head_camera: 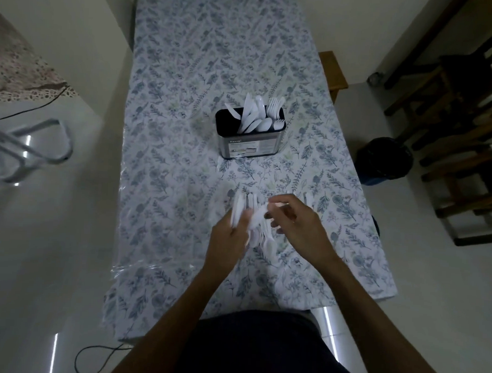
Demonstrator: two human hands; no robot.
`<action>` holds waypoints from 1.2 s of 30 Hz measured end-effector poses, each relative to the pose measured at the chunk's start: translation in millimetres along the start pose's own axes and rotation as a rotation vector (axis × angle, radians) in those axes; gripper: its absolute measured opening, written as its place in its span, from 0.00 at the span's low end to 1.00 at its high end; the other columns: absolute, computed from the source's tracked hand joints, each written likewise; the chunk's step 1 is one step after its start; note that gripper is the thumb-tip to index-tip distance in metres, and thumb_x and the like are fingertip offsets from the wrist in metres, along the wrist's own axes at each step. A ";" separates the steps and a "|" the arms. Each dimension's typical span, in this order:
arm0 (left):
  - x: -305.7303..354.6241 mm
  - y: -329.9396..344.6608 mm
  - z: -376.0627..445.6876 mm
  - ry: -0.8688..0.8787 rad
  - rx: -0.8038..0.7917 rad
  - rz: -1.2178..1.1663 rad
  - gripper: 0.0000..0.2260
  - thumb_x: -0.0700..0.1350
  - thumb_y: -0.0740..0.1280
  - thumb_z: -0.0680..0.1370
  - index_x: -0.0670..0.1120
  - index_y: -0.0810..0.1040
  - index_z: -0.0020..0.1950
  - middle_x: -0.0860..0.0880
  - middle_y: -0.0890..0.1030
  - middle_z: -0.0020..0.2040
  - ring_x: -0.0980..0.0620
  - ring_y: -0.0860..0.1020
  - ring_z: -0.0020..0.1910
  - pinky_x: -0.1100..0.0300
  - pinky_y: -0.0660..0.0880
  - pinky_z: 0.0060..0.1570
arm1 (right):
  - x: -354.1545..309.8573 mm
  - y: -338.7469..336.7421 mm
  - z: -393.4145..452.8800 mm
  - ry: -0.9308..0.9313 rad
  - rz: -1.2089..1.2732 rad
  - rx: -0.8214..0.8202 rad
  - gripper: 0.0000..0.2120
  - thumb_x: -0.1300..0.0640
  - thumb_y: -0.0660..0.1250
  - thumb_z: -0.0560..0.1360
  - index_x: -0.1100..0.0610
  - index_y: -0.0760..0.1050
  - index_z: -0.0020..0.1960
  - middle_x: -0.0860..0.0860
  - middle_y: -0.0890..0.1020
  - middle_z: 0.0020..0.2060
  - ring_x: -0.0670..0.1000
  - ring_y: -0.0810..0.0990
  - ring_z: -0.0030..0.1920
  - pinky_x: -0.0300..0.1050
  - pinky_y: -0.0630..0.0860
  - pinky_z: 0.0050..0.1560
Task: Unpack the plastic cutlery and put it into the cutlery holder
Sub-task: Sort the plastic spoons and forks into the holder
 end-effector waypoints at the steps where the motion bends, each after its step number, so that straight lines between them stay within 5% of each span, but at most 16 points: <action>1: -6.6 -7.8 -1.6 -0.042 0.043 -0.018 0.18 0.59 0.63 0.82 0.53 0.74 0.35 0.50 0.72 0.25 0.52 0.70 0.22 0.57 0.70 0.26 | 16.3 4.1 3.4 0.071 -0.045 0.034 0.11 0.45 0.66 0.81 0.51 0.78 0.58 0.46 0.86 0.46 0.44 0.84 0.43 0.40 0.81 0.46; 5: -16.2 -36.0 -3.2 -0.024 0.104 -0.051 0.21 0.59 0.63 0.83 0.49 0.69 0.35 0.45 0.69 0.26 0.49 0.68 0.23 0.54 0.69 0.25 | 80.4 42.2 0.9 0.239 -0.419 -0.081 0.16 0.43 0.69 0.77 0.55 0.75 0.55 0.50 0.81 0.46 0.51 0.81 0.46 0.48 0.79 0.47; 12: -24.1 -41.3 -8.1 -0.058 0.111 -0.057 0.20 0.59 0.64 0.82 0.47 0.69 0.38 0.46 0.70 0.27 0.50 0.69 0.24 0.56 0.70 0.25 | 108.7 24.8 -3.2 0.271 -0.380 0.061 0.08 0.59 0.67 0.79 0.58 0.79 0.57 0.54 0.86 0.50 0.54 0.85 0.48 0.41 0.77 0.46; 23: -23.8 -32.9 -7.2 -0.056 0.057 -0.063 0.26 0.59 0.64 0.83 0.36 0.68 0.41 0.44 0.70 0.29 0.49 0.68 0.25 0.55 0.69 0.25 | 120.1 -13.0 -7.9 0.256 -0.310 0.205 0.05 0.60 0.67 0.79 0.54 0.80 0.55 0.56 0.86 0.49 0.52 0.84 0.40 0.45 0.80 0.42; 29: -26.1 -39.8 -6.7 -0.051 0.118 -0.004 0.20 0.59 0.64 0.83 0.48 0.71 0.36 0.50 0.69 0.27 0.52 0.68 0.25 0.57 0.69 0.27 | 113.0 6.1 -8.6 0.188 -0.281 0.050 0.10 0.54 0.73 0.76 0.53 0.81 0.56 0.47 0.85 0.48 0.43 0.82 0.43 0.31 0.75 0.44; 33: -32.0 -38.5 -3.0 -0.104 0.131 -0.073 0.13 0.58 0.66 0.82 0.48 0.75 0.47 0.48 0.70 0.30 0.51 0.69 0.28 0.59 0.69 0.25 | 107.4 19.4 -14.5 0.150 -0.350 0.053 0.13 0.51 0.72 0.76 0.54 0.79 0.59 0.51 0.83 0.53 0.48 0.81 0.50 0.48 0.80 0.54; 36: -39.9 -31.9 -1.1 -0.158 0.129 -0.218 0.12 0.52 0.64 0.84 0.43 0.73 0.50 0.50 0.71 0.31 0.51 0.70 0.27 0.58 0.70 0.25 | 100.2 47.0 -25.2 0.095 -0.485 -0.002 0.18 0.50 0.68 0.78 0.55 0.74 0.66 0.53 0.77 0.63 0.53 0.75 0.61 0.49 0.76 0.61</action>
Point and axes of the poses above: each hand's wrist, its own z-axis towards the middle knuckle, its own y-axis out of the palm, x = y × z, the point moved 7 cm from there along z, towards the middle knuckle
